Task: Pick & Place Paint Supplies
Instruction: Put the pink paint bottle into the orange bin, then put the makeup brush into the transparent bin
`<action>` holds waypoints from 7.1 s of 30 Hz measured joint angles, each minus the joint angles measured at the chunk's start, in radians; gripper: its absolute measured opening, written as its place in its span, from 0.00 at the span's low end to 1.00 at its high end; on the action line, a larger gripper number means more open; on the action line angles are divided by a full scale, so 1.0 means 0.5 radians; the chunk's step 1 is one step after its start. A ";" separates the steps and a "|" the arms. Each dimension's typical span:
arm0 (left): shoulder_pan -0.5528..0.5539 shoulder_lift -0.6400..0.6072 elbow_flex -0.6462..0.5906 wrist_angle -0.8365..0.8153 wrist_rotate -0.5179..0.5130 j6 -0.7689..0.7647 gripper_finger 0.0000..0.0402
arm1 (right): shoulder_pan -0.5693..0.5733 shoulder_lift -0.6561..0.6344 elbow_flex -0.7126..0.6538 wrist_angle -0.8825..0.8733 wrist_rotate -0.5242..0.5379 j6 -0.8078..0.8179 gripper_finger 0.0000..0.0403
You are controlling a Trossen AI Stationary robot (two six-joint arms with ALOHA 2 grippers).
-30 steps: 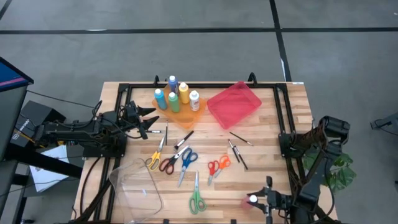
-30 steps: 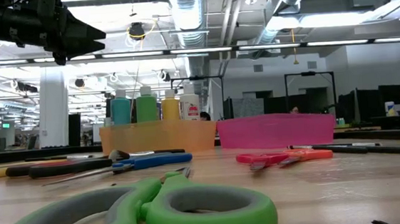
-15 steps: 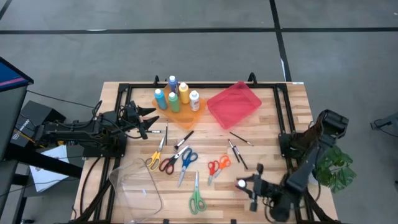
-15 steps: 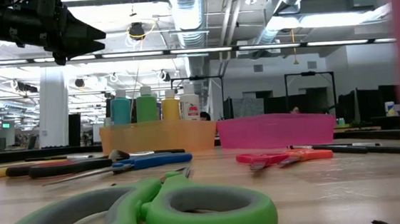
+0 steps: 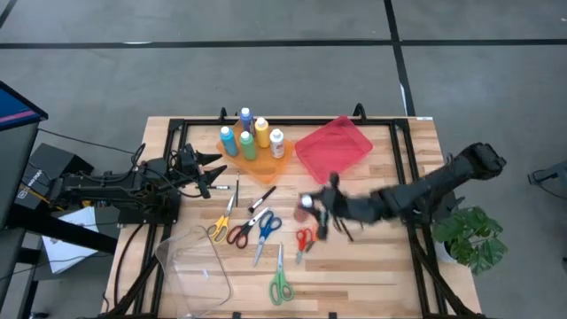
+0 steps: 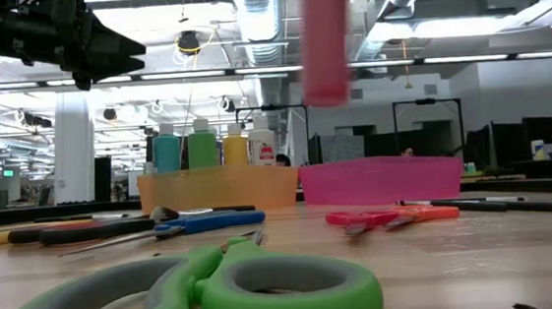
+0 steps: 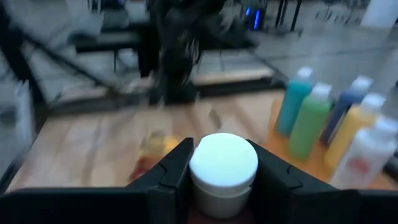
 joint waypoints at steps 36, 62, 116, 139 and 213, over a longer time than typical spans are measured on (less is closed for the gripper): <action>0.000 0.000 0.001 -0.034 0.000 0.002 0.50 | -1.220 1.424 1.046 0.244 -0.791 -0.222 0.27; 0.000 0.000 0.001 -0.034 0.000 0.002 0.50 | -1.218 1.298 1.047 0.176 -0.798 -0.250 0.55; 0.000 0.000 0.001 -0.106 0.000 -0.001 0.50 | -1.222 0.792 0.322 0.728 -0.957 -0.310 0.02; 0.000 0.001 0.001 -0.137 0.000 0.002 0.50 | -1.411 1.237 0.899 0.347 -1.149 -0.357 0.00; 0.000 0.001 0.001 -0.155 0.000 -0.005 0.50 | -0.128 -0.450 -0.388 -1.605 0.036 1.300 0.22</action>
